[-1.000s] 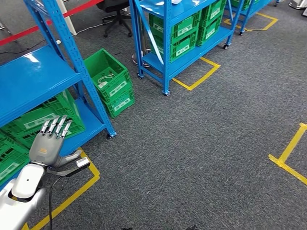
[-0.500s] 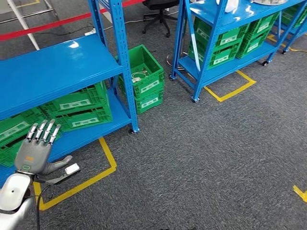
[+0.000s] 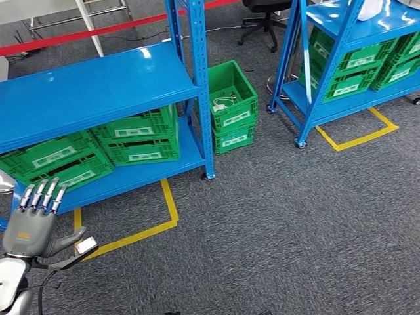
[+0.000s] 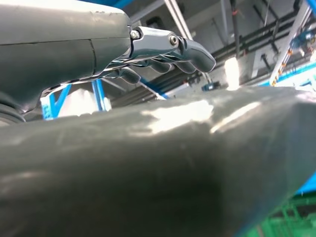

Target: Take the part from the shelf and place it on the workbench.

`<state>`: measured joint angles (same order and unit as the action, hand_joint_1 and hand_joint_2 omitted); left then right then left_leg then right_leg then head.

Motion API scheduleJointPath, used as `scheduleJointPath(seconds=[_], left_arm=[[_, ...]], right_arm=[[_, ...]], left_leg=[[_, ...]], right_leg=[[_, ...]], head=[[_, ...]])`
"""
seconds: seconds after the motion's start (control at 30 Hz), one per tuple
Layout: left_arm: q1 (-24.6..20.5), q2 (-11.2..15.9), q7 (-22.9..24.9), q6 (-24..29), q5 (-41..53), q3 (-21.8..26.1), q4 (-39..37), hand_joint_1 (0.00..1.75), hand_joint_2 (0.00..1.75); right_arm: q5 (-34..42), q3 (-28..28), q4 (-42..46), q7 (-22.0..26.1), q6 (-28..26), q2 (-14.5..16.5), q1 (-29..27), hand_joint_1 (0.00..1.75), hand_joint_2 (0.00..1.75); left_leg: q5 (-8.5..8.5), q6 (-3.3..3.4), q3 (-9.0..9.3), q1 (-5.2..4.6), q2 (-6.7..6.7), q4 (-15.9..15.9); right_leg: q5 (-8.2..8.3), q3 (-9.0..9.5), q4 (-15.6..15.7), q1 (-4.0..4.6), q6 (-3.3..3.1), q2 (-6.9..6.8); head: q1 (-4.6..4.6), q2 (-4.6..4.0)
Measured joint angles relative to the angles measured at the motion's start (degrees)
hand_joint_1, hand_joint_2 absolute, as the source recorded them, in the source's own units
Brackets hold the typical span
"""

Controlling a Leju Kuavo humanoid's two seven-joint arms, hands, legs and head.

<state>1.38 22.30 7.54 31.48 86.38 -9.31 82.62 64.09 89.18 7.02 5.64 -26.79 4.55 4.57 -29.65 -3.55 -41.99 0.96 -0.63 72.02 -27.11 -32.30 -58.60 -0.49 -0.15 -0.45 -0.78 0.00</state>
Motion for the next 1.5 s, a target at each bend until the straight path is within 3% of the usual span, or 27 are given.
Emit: scheduleJointPath(seconds=[0.1, 0.13, 0.2, 0.27, 0.37, 0.5, 1.0, 1.13, 1.23, 1.3, 1.4, 1.43, 1.47, 1.5], left_arm=[[0.32, -0.20, -0.20, 0.02, 0.00, 0.47, 0.04, 0.00, 0.00], [0.34, -0.25, -0.20, 0.03, 0.00, 0.67, 0.05, 0.00, 0.00], [0.45, -0.41, -0.21, 0.05, 0.00, 0.88, 0.08, 0.00, 0.00], [0.62, -0.59, -0.22, 0.06, 0.00, 0.94, 0.11, 0.00, 0.00], [0.67, -0.83, -0.32, 0.10, 0.00, 1.09, 0.15, 0.00, 0.00], [0.77, -1.24, -0.84, 0.23, 0.00, 1.44, 0.15, 0.00, 0.00], [2.00, -1.82, -1.48, 0.32, 0.00, 3.52, 0.83, 0.00, 0.00], [2.13, -1.78, -2.13, 0.32, 0.00, 4.48, 1.00, 0.00, 0.00], [2.29, -1.66, -2.36, 0.32, 0.00, 5.05, 1.13, 0.00, 0.00], [2.31, -1.57, -2.36, 0.33, -0.01, 5.32, 1.36, 0.00, 0.00], [2.46, -1.67, -2.36, 0.34, -0.02, 5.48, 1.48, 0.00, 0.00], [2.57, -1.73, -2.36, 0.33, -0.02, 5.48, 1.48, 0.00, 0.00], [2.64, -1.76, -2.36, 0.33, -0.02, 5.49, 1.48, 0.00, 0.00], [2.68, -1.79, -2.36, 0.33, -0.01, 5.49, 1.48, 0.00, 0.00]], right_arm=[[0.10, -0.03, 0.00, 0.13, 0.45, 0.00, 0.21, 0.00, 0.00], [0.11, -0.04, -0.01, 0.16, 0.49, 0.00, 0.28, 0.00, 0.00], [0.12, -0.05, -0.02, 0.19, 0.52, 0.00, 0.28, 0.00, 0.00], [0.13, -0.06, -0.02, 0.20, 0.55, 0.00, 0.23, 0.00, 0.00], [0.13, -0.08, -0.02, 0.30, 0.61, 0.00, 0.33, 0.00, 0.00], [0.31, -0.21, -0.03, 0.55, 0.51, 0.00, 0.23, 0.00, 0.00], [0.32, -0.87, -0.02, 2.14, 0.72, 0.00, 0.25, 0.00, 0.00], [-0.64, -0.82, -0.02, 1.79, 0.12, 0.19, 0.30, 0.00, 0.00], [-1.04, -0.78, -0.02, 1.66, -0.22, 0.51, 0.39, 0.00, 0.00], [-1.14, -0.77, -0.02, 1.64, -0.31, 0.58, 0.44, 0.00, 0.00], [-1.17, -0.75, -0.03, 1.61, -0.35, 0.59, 0.39, 0.00, 0.00], [-1.16, -0.75, -0.03, 1.59, -0.35, 0.59, 0.34, 0.00, 0.00], [-1.16, -0.75, -0.03, 1.57, -0.35, 0.59, 0.30, 0.00, 0.00], [-1.16, -0.75, -0.03, 1.57, -0.35, 0.59, 0.28, 0.00, 0.00]], left_leg=[[4.77, 0.55, 6.68, -0.11, 0.40, -11.39], [5.44, 0.77, 8.30, -0.18, 0.57, -14.28], [5.40, 0.81, 9.19, -0.25, 0.64, -16.16], [5.44, 0.79, 9.21, -0.26, 0.59, -16.21], [5.41, 1.25, 9.19, -0.40, 0.57, -16.20], [5.48, 1.52, 9.12, -0.44, 0.57, -16.15], [5.51, 1.68, 9.12, -0.43, 0.58, -16.09], [5.35, 2.11, 9.06, -0.67, 0.58, -16.00], [5.60, 2.79, 9.20, -0.76, 0.57, -16.48], [5.98, 3.28, 9.56, -0.43, 0.56, -17.20], [6.05, 3.56, 9.72, -0.25, 0.52, -17.44], [6.01, 3.51, 9.73, -0.22, 0.36, -17.42], [5.96, 3.35, 9.75, -0.14, 0.01, -17.37], [5.88, 3.10, 9.78, 0.00, -0.44, -17.26]], right_leg=[[-0.11, 0.16, -0.09, 0.15, 0.27, -0.68], [-0.17, 0.15, -0.15, 0.31, 0.49, -0.77], [-0.43, -0.23, -0.24, 0.68, 0.17, -0.81], [-0.40, -0.36, 0.05, 0.73, -0.23, -0.85], [0.08, 0.15, 0.68, 0.58, 0.63, -0.85], [0.39, 0.62, 1.01, 0.51, 1.15, -0.80], [0.40, 0.50, 0.91, 0.50, 1.40, -0.81], [0.45, 0.52, 0.98, 0.21, 1.82, -0.83], [0.45, 0.49, 1.16, -0.01, 2.38, -0.85], [-1.03, -0.56, -0.99, -0.01, 2.74, -0.42], [-6.18, -5.94, -12.13, -0.11, 3.06, 0.22], [-6.92, -7.45, -14.93, -0.16, 3.17, 0.24], [-6.49, -7.95, -15.54, -0.21, 3.28, 0.25], [-4.99, -7.24, -13.74, -0.32, 3.37, 0.37]], head=[[-0.03, 0.00], [0.03, 0.00], [0.09, 0.00], [0.13, 0.00], [0.15, 0.00], [0.12, 0.00], [0.10, 0.00], [0.09, 0.00], [0.08, 0.00], [0.25, 0.00], [0.64, 0.00], [0.67, 0.00], [0.67, 0.00], [0.67, 0.00]])
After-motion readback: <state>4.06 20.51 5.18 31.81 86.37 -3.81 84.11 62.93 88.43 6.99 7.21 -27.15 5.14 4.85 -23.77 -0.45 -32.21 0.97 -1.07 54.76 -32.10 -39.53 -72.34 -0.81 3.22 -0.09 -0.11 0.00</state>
